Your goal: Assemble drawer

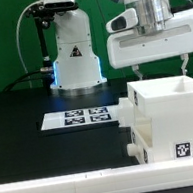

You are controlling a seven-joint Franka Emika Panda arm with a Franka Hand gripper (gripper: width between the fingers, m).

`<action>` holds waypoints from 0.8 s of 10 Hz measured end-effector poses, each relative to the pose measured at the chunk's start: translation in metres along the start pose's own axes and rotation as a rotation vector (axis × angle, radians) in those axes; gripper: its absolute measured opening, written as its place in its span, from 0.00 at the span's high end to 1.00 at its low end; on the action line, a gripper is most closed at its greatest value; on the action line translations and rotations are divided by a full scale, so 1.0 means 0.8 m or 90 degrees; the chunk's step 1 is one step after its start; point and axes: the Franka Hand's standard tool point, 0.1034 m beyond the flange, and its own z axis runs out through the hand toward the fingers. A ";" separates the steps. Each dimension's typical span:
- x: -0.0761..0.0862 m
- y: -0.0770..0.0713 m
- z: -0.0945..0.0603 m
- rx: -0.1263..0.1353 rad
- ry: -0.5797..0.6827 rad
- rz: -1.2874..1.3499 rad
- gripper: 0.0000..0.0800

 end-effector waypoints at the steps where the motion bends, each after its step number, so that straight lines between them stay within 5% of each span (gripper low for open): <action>1: -0.014 -0.011 0.004 -0.009 -0.002 -0.015 0.19; 5: -0.031 -0.013 0.036 -0.014 -0.014 -0.036 0.19; 8: -0.012 -0.015 0.032 -0.004 -0.008 -0.020 0.19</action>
Offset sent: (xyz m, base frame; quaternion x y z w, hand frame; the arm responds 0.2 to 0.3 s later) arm 0.0043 -0.0064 -0.0289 -0.0357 0.0546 -0.0264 0.9975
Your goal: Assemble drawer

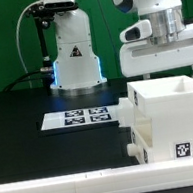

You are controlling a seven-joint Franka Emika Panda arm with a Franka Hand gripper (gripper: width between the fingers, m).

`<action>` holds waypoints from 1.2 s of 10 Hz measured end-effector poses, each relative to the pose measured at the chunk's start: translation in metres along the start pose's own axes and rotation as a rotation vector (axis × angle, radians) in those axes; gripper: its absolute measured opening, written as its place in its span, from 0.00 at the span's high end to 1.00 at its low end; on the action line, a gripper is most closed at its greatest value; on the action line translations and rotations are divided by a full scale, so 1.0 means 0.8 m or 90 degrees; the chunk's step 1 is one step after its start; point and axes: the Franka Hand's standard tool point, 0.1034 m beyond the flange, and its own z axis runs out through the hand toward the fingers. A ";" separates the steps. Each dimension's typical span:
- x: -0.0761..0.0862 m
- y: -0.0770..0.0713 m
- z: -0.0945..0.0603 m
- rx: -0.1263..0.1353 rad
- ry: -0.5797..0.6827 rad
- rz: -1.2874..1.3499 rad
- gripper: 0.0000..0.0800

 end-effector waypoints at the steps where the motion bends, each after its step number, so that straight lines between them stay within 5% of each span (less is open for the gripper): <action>1: -0.002 -0.001 0.000 0.000 -0.001 -0.002 0.19; 3: -0.001 0.000 0.000 -0.001 -0.001 -0.009 0.19; 6: 0.029 -0.001 -0.017 -0.035 -0.008 -0.043 0.19; 12: 0.032 -0.006 -0.017 -0.033 0.000 -0.054 0.19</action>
Offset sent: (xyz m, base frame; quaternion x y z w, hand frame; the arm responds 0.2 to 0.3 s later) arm 0.0333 -0.0647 -0.0047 -0.1716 0.0530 -0.1362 0.9743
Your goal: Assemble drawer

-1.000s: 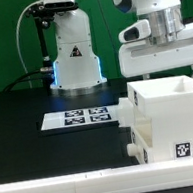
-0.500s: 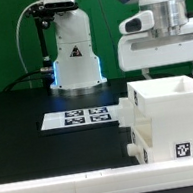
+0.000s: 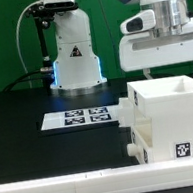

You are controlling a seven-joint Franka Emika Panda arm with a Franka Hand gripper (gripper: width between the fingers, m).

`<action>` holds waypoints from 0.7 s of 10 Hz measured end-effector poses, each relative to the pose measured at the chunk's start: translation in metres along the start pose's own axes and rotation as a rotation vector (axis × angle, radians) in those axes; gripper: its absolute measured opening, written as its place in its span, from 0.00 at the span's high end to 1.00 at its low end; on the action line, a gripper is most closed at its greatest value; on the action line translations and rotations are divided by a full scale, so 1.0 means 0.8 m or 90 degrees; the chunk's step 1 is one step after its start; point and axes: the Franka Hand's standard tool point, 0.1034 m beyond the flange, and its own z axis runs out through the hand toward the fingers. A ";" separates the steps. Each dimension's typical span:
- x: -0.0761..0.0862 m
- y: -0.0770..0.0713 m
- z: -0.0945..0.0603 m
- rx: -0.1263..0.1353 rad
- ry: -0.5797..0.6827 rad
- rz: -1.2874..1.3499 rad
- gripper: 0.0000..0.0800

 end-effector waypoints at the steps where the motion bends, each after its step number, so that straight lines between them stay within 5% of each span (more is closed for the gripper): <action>1: -0.005 0.003 0.013 0.006 0.011 0.000 0.19; 3: -0.032 0.004 0.043 -0.003 -0.004 0.005 0.19; 7: -0.045 0.003 0.066 -0.013 -0.014 -0.017 0.19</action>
Offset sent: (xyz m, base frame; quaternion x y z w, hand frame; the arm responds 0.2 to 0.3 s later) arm -0.0070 -0.0081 -0.0336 -0.0762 0.0713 0.0149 0.9944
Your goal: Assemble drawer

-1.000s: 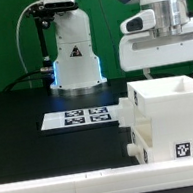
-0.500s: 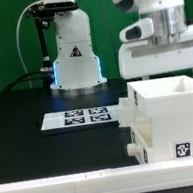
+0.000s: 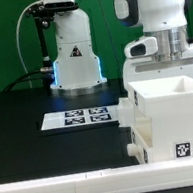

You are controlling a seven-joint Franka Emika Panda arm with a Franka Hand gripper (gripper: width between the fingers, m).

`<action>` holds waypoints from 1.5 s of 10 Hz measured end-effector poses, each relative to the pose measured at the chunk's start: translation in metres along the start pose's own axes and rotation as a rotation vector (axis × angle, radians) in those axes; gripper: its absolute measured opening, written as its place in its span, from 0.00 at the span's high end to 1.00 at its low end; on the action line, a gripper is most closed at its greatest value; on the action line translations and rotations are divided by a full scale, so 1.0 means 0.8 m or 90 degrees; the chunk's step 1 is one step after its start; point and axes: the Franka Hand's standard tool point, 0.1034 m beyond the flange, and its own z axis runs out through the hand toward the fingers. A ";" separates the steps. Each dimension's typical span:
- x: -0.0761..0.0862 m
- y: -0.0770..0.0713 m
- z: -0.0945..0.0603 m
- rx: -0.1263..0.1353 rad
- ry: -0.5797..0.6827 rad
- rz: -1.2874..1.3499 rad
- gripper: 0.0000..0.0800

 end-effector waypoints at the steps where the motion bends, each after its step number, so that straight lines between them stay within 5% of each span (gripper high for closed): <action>1: 0.000 0.000 0.000 -0.001 0.000 -0.007 0.19; 3: 0.000 0.000 0.000 0.000 0.000 -0.007 0.22; 5: 0.000 0.000 0.000 0.000 0.000 -0.009 0.67; 6: 0.000 0.001 0.000 0.000 0.000 -0.011 0.67; 8: 0.000 0.000 0.000 0.000 0.000 -0.016 0.95; 10: 0.001 0.001 -0.001 0.000 0.001 -0.025 0.95; 15: 0.073 0.123 -0.074 -0.020 -0.011 -0.247 0.95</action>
Offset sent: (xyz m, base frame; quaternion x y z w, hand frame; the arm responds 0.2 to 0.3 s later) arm 0.0000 0.0000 0.0000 0.0000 0.0000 0.0000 1.0000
